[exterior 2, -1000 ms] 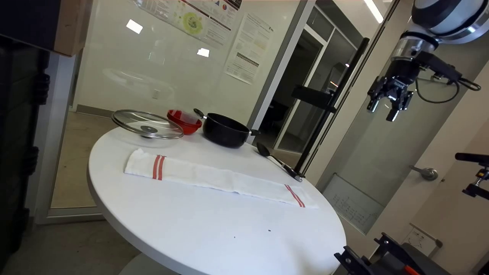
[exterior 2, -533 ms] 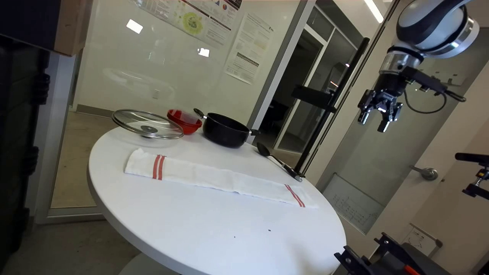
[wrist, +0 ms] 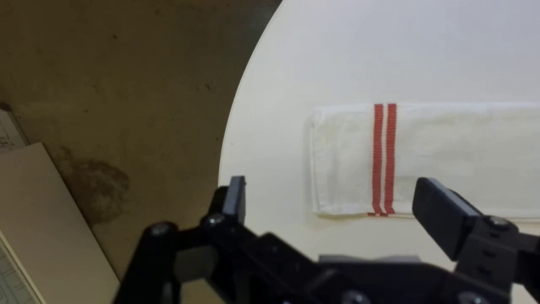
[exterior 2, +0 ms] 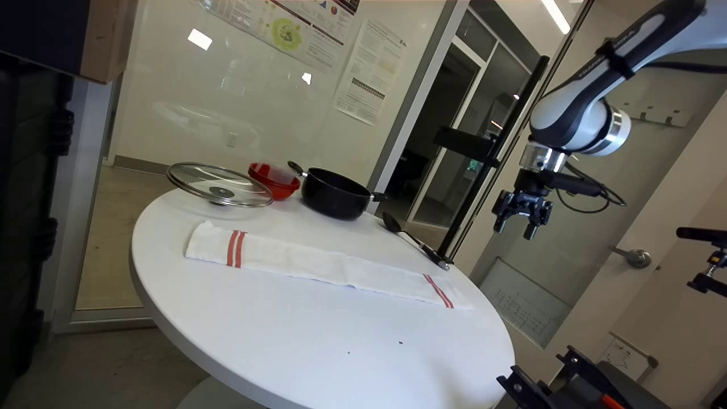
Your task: Fold the white towel
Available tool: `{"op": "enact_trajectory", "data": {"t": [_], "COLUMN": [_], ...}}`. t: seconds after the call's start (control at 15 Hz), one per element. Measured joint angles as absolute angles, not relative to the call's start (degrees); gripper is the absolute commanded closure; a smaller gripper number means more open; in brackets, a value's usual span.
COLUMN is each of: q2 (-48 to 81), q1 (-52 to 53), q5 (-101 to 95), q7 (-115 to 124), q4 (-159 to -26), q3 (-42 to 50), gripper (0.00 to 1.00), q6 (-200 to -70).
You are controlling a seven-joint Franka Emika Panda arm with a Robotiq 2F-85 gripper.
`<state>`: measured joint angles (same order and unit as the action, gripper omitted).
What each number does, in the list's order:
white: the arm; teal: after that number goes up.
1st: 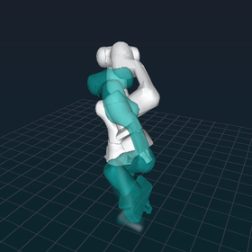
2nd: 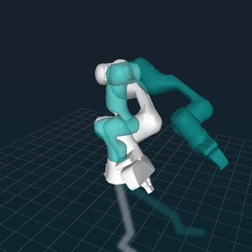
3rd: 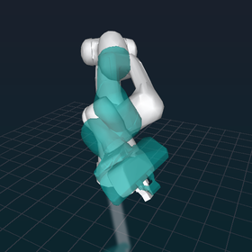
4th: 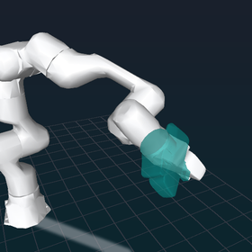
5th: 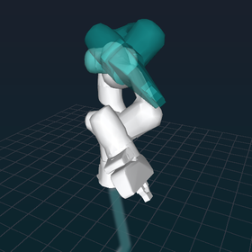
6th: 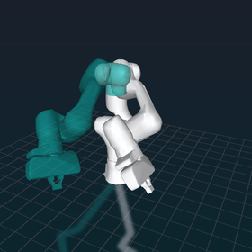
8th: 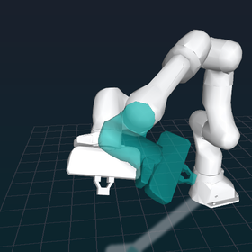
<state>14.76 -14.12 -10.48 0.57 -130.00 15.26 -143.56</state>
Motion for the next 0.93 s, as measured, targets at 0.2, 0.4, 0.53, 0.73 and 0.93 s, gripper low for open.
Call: {"op": "enact_trajectory", "data": {"t": [0.2,0.4,0.53,0.73,0.93], "q2": [23.6,25.9,25.8,26.9,29.5], "q1": [-14.0,-13.9,-13.9,-13.5,-13.4], "q5": [-12.5,-12.5,-12.4,-12.6,-12.4], "q7": [4.9,5.5,5.5,5.5,5.1], "q4": [-125.1,-123.0,-122.8,-122.8,-122.4], "q3": [16.4,16.6,16.6,16.8,16.1], "gripper": [0.0,0.0,0.0,0.0,0.0], "q6": [-145.8,-145.9,-145.9,-144.0,-141.2]}}
